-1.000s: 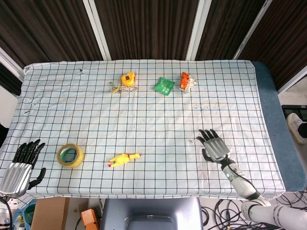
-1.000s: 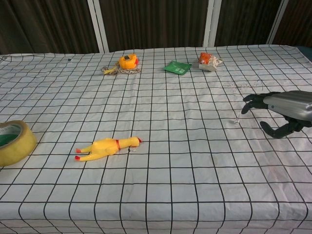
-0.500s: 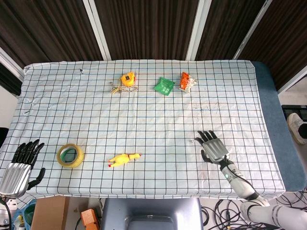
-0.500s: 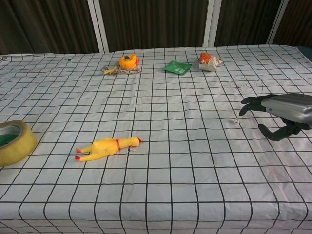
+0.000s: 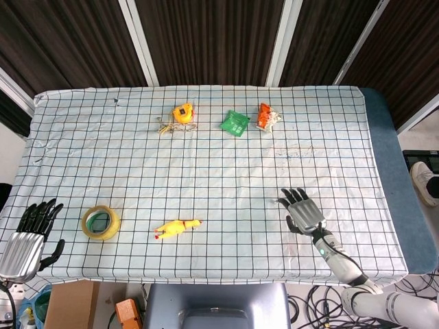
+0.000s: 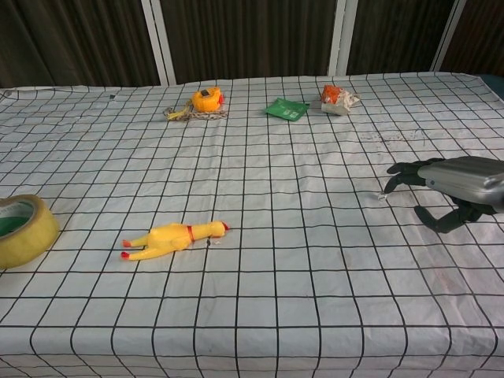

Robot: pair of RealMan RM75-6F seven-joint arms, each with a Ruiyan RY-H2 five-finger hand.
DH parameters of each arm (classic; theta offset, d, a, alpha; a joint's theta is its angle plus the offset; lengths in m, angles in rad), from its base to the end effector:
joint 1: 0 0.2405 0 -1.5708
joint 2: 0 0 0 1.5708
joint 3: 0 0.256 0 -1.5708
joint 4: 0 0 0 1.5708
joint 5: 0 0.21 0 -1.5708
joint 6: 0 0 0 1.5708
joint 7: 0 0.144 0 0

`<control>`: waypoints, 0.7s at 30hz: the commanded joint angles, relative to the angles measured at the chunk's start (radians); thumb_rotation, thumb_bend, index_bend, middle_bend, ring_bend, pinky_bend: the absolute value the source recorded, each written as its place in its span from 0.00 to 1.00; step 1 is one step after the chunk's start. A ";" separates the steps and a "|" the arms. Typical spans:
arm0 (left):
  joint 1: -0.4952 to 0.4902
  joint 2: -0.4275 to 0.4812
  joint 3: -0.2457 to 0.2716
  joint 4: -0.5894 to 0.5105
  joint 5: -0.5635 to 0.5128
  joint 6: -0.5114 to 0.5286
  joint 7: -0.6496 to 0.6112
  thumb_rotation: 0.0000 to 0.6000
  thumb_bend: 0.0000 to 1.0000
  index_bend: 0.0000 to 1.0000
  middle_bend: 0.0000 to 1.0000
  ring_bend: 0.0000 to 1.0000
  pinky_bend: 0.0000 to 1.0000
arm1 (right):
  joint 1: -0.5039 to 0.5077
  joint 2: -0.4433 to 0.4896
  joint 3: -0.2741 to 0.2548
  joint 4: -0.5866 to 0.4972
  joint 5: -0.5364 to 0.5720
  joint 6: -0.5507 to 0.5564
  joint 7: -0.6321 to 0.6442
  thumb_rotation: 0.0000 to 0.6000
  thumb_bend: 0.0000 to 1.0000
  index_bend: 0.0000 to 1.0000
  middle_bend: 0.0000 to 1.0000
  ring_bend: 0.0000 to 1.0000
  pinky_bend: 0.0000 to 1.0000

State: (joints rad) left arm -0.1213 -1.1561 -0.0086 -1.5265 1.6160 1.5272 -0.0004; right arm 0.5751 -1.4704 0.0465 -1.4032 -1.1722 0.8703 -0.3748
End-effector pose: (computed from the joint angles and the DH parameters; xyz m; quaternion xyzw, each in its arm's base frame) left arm -0.3038 0.1837 0.1480 -0.6421 -0.3366 -0.4051 0.5570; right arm -0.2527 -0.3007 -0.0095 0.7804 -0.3820 0.2265 0.4403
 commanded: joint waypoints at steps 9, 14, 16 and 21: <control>-0.002 0.000 0.001 0.000 0.000 -0.004 0.000 1.00 0.43 0.00 0.00 0.00 0.00 | -0.014 0.021 -0.033 -0.040 -0.027 0.023 -0.019 0.84 0.64 0.18 0.00 0.00 0.00; -0.004 0.001 0.000 -0.002 0.000 -0.004 -0.004 1.00 0.43 0.00 0.00 0.00 0.00 | -0.022 0.030 -0.055 -0.063 -0.054 0.033 -0.026 0.84 0.64 0.19 0.00 0.00 0.00; -0.004 0.002 -0.001 -0.003 0.002 -0.002 -0.005 1.00 0.43 0.00 0.00 0.00 0.00 | -0.027 0.037 -0.064 -0.077 -0.069 0.042 -0.030 0.84 0.64 0.19 0.00 0.00 0.00; -0.001 0.004 0.000 -0.002 0.006 0.005 -0.008 1.00 0.43 0.00 0.00 0.00 0.00 | -0.071 0.100 -0.099 -0.158 -0.145 0.137 -0.043 0.84 0.64 0.18 0.00 0.00 0.00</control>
State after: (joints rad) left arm -0.1229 -1.1521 -0.0086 -1.5290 1.6219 1.5326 -0.0079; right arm 0.5275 -1.4018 -0.0348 -1.5239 -1.2811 0.9621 -0.4127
